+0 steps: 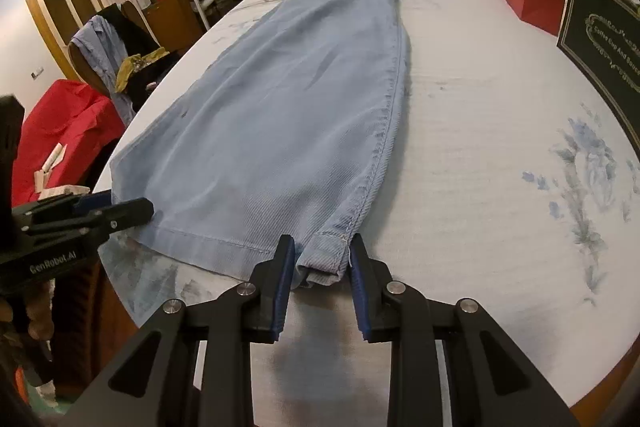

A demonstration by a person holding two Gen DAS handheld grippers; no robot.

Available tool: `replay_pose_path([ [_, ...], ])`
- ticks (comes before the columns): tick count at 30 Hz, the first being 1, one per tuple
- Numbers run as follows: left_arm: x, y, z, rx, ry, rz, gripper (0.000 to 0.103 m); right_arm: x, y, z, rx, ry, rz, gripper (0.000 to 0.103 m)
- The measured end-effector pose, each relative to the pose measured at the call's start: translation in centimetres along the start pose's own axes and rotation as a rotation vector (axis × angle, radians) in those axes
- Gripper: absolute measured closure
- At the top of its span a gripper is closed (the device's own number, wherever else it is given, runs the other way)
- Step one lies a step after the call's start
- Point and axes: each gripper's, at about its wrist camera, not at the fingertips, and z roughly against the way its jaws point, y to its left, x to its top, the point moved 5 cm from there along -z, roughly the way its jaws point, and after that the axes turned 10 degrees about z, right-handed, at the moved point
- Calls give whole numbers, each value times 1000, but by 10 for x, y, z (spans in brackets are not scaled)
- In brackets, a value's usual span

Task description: Fold clothes

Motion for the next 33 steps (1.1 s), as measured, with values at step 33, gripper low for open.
replay_pose_path([
  [33,76,-21,58,-51,-149,-31,98,62,-30,32,239,-175,-162,97],
])
